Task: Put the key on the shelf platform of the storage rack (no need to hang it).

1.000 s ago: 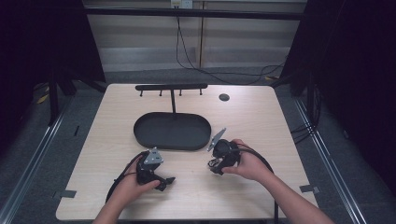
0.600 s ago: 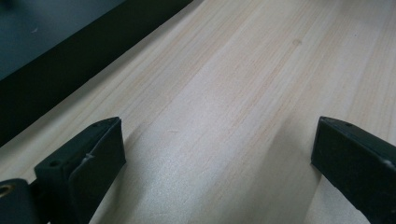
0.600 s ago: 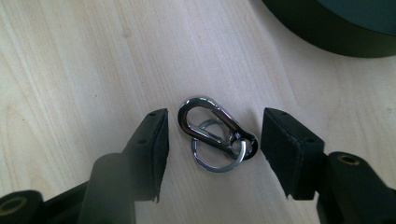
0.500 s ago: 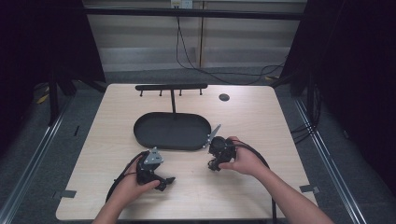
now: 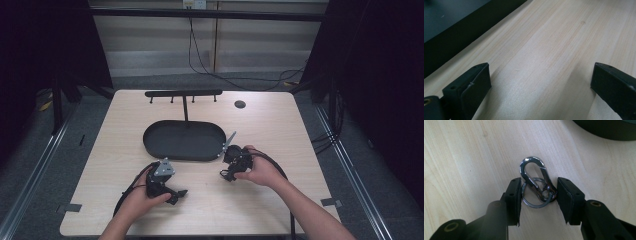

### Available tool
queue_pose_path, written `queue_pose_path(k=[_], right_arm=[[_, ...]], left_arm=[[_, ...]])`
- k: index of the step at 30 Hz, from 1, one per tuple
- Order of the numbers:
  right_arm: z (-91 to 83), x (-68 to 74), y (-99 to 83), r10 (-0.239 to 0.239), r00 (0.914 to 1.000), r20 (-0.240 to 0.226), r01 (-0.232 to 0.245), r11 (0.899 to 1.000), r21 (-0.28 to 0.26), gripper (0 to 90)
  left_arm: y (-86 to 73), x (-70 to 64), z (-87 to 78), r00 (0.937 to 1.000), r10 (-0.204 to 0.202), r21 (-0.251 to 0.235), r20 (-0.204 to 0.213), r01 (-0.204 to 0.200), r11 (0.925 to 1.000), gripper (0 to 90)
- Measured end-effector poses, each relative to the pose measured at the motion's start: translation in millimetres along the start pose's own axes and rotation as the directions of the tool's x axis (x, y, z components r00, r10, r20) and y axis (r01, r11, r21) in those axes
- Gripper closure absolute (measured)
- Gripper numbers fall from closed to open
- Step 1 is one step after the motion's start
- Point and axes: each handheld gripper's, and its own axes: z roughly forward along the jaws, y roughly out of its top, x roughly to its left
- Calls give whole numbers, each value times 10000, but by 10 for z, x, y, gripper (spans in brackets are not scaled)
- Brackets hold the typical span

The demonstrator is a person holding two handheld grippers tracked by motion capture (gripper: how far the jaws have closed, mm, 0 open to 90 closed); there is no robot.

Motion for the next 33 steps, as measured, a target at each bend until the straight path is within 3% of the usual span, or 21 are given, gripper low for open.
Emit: queue_pose_path(k=[15,33], right_arm=[[-3,31,35,249,9996,111,-253,9992,316,577],[-188,-20,62,242,9996,133,-246,9990,364,579]], left_arm=[[-1,1,1,10000,-1,-13,12,1,10000,24],[0,1,1,10000,5,-10,30,-5,10000,24]])
